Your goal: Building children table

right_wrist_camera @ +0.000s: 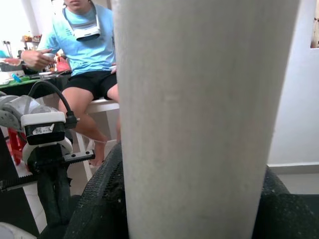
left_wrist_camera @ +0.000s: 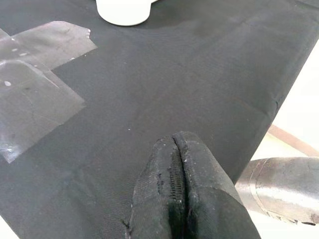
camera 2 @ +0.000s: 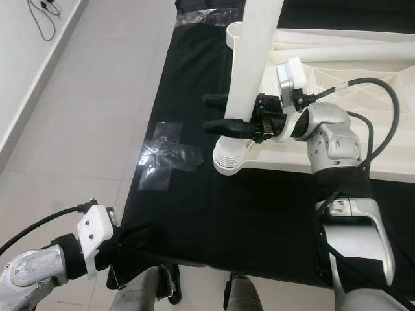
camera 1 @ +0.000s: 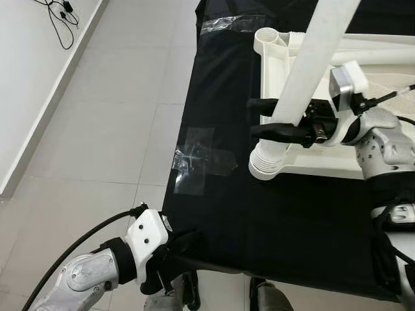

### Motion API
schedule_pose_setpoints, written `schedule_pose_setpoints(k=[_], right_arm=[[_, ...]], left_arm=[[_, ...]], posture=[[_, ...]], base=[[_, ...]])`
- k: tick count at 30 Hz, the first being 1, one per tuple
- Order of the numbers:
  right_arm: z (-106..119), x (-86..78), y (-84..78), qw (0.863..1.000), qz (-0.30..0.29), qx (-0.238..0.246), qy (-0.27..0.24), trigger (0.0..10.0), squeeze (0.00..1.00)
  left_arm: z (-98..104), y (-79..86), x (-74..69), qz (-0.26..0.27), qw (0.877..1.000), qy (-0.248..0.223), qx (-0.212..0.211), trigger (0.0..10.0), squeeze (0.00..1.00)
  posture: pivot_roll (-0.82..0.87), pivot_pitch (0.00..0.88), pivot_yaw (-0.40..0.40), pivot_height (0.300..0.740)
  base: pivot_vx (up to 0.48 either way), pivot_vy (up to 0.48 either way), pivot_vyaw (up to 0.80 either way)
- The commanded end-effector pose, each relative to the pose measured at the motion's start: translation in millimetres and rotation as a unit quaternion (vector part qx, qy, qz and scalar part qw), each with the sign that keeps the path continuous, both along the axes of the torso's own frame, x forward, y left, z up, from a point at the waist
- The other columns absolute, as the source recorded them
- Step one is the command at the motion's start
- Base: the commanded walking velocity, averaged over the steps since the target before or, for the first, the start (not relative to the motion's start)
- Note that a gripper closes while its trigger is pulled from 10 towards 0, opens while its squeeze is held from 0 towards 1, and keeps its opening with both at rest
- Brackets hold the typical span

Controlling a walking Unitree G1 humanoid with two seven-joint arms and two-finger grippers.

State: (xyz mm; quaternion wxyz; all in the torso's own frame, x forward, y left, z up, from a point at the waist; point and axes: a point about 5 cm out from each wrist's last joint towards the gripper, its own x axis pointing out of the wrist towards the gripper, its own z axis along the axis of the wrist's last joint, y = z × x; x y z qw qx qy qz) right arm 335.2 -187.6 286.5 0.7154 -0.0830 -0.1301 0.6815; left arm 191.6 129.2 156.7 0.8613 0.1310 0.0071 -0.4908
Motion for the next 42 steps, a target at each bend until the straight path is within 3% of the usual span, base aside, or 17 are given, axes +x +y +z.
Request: schedule_pose_setpoints(k=[1,12,16,28,35,38,42], right_arm=[[-24,0.3,6.4,0.998,0.007,-0.05,0.036,10.0,0.0],[-39,-8.9,11.3,0.993,0.03,-0.114,0.028,10.0,0.0],[-46,-10.8,12.1,0.986,0.03,-0.162,0.015,10.0,0.0],[-33,-11.8,11.9,0.981,0.034,-0.19,-0.009,10.0,0.0],[-29,-10.4,12.9,0.988,0.031,-0.15,-0.001,10.0,0.0],[-26,-6.2,12.2,0.996,-0.011,-0.093,0.008,10.0,0.0],[-29,-7.0,9.7,0.997,-0.06,-0.056,0.015,10.0,0.0]], left_arm=[[-5,0.2,-4.4,-0.003,1.0,0.007,0.008,10.0,0.0],[-6,0.2,-7.3,-0.006,1.0,0.012,0.007,10.0,0.0],[-6,0.2,-8.0,-0.01,1.0,0.014,0.009,10.0,0.0],[-6,0.2,-7.5,-0.011,1.0,0.015,0.007,10.0,0.0],[-7,-0.8,-7.6,-0.011,1.0,0.016,0.006,10.0,0.0],[-7,-2.1,-7.5,-0.013,1.0,0.017,0.005,10.0,0.0],[-8,-3.1,-6.9,-0.014,1.0,0.018,0.003,10.0,0.0]], posture=[[0.2,0.378,0.069,0.74],[0.2,0.376,0.069,0.74],[0.2,0.38,0.072,0.74],[0.19,0.389,0.066,0.74],[0.19,0.39,0.062,0.74],[0.18,0.388,0.056,0.74],[0.17,0.387,0.054,0.74]], base=[[0.0,0.0,0.0],[0.0,0.0,0.0],[0.0,0.0,0.0],[0.0,0.0,0.0],[0.0,0.0,0.0],[0.0,0.0,0.0],[0.0,0.0,0.0]])
